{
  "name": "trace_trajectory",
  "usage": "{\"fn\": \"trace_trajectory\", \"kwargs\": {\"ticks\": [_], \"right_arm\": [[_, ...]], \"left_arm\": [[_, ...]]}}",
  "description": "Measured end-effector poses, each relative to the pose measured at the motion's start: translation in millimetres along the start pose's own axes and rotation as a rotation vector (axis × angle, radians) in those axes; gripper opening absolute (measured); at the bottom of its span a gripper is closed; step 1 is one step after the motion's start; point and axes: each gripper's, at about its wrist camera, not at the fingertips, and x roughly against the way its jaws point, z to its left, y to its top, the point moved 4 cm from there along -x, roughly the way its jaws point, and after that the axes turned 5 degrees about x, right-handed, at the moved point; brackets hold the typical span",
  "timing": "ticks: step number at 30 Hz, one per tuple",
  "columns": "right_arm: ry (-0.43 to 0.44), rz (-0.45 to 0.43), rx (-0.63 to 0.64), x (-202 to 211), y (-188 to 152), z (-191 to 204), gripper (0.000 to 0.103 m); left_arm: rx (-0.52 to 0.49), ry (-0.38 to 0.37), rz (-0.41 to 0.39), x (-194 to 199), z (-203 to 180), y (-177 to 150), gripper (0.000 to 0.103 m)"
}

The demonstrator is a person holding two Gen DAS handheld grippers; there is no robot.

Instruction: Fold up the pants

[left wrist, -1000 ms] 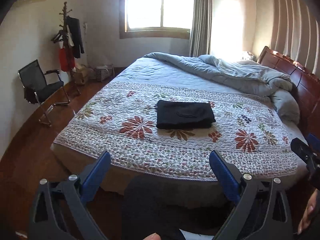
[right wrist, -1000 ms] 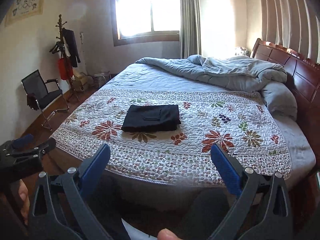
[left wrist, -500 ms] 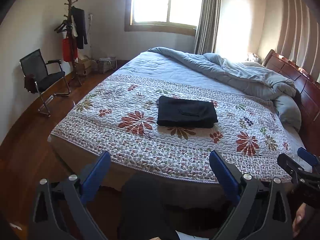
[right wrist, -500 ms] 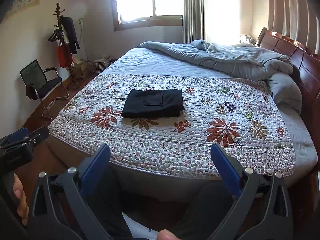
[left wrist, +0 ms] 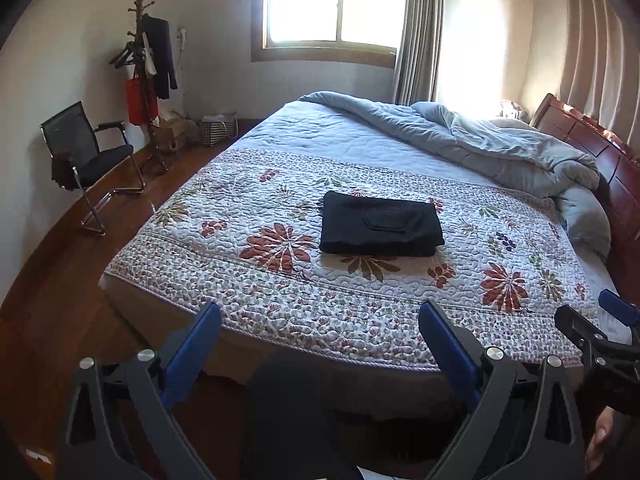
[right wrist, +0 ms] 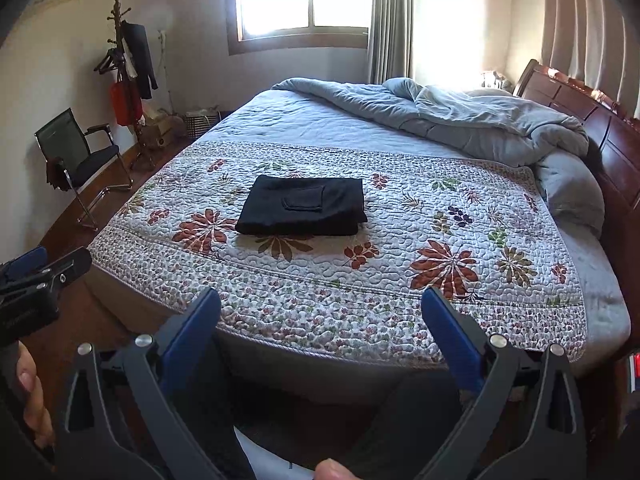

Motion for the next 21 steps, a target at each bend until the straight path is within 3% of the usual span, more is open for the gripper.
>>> {"fn": "trace_trajectory", "kwargs": {"ticks": [9,21], "right_arm": [[0.003,0.013,0.007,-4.4,-1.2,0.9,0.1],[0.01,0.03,0.004,-12.4,-4.3,0.4,0.1]], "left_arm": [[0.016,-0.048,0.034,-5.7,-4.8,-2.4,0.099],[-0.002,0.003,0.037,-13.0,-9.9,-4.3,0.099]]}}
